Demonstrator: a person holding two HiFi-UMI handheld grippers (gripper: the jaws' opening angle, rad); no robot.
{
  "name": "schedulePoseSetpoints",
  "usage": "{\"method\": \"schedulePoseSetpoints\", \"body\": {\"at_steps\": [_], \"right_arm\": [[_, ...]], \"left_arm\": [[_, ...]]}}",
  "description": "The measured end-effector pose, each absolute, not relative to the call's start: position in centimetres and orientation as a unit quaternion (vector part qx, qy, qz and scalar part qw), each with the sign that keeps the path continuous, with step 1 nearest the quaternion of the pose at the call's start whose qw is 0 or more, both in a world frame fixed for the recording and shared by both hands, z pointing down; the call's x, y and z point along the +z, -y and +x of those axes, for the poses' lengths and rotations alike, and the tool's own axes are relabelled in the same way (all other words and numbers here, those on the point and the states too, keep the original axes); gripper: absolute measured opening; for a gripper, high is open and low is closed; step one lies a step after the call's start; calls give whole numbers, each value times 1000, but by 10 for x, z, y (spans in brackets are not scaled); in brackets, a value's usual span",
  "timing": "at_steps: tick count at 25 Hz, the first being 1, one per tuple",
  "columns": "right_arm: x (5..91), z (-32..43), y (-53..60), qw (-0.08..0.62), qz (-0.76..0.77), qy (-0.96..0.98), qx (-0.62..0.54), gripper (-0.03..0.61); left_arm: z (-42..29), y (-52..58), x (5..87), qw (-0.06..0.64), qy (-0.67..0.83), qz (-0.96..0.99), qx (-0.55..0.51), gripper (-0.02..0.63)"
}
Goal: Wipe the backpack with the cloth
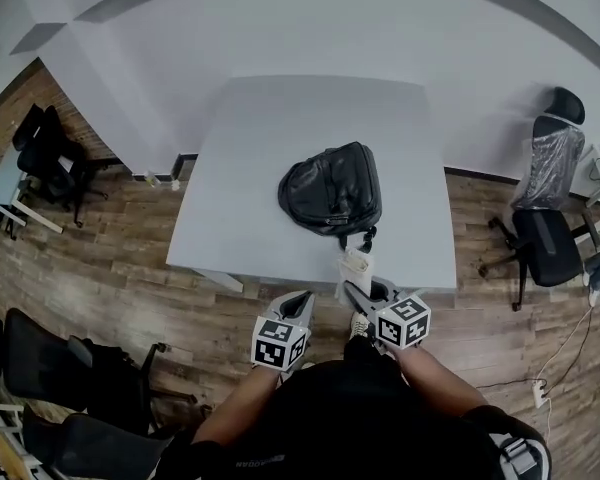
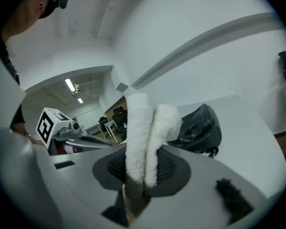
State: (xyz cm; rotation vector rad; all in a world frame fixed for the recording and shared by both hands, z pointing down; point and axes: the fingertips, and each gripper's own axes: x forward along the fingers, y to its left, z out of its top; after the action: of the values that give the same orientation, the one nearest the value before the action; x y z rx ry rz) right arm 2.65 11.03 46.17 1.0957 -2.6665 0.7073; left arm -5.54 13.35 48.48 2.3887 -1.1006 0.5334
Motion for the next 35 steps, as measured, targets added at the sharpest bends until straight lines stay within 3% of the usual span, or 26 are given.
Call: {"method": "schedulePoseSetpoints", "body": {"at_steps": [7,18,24,35], "right_arm": [[469,0,-197,120,359,896,233,87],[462,25,-222,139,332,909,210,87],[458,60,-222,166,309,916,195,86],[459,97,-228,153,301,918,208,86]], "left_arm": [[-71,-185,502,257,383,867,187,6],[-50,-200,464,219,420,868,147,6],[-6,-208,462,235,428,860,148,7],[64,-211,455,203,382,880,196,8]]}}
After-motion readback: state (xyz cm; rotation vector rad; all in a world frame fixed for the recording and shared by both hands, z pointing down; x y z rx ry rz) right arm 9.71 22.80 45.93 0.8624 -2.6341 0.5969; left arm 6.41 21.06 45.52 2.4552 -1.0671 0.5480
